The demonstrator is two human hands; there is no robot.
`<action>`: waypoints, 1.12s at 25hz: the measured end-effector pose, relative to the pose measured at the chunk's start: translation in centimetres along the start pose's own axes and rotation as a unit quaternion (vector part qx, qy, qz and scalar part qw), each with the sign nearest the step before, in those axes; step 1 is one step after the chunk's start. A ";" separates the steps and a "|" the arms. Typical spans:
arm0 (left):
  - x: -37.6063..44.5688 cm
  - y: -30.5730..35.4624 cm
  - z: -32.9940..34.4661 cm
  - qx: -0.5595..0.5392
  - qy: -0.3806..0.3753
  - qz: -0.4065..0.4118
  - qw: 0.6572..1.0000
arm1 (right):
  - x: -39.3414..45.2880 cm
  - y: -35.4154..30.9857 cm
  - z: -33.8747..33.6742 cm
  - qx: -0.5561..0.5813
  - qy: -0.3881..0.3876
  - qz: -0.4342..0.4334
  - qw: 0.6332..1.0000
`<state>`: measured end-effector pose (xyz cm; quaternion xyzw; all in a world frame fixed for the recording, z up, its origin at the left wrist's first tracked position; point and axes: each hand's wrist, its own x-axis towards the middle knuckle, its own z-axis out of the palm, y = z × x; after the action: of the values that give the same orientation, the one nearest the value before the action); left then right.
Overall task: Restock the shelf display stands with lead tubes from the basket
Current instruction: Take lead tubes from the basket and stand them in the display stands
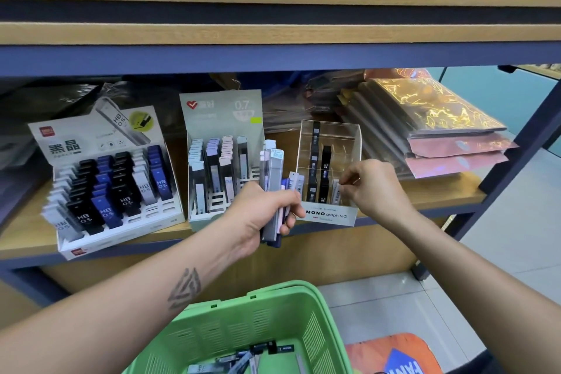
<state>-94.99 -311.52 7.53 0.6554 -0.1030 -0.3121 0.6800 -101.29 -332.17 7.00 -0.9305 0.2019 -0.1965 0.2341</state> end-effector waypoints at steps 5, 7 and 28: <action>-0.3 -0.2 0.2 -0.010 -0.031 -0.013 0.999 | -0.2 0.1 0.7 -0.049 0.003 -0.017 0.999; -0.3 -0.1 0.2 -0.017 -0.042 -0.020 0.999 | -0.6 -0.6 0.2 -0.072 0.027 -0.040 0.996; -0.3 -0.5 0.2 -0.034 -0.063 -0.064 0.995 | -0.5 -0.4 -2.0 0.052 0.028 -0.012 0.998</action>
<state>-95.49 -311.53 7.13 0.6162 -0.0929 -0.3989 0.6728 -102.51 -332.34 8.72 -0.9134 0.1868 -0.2358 0.2742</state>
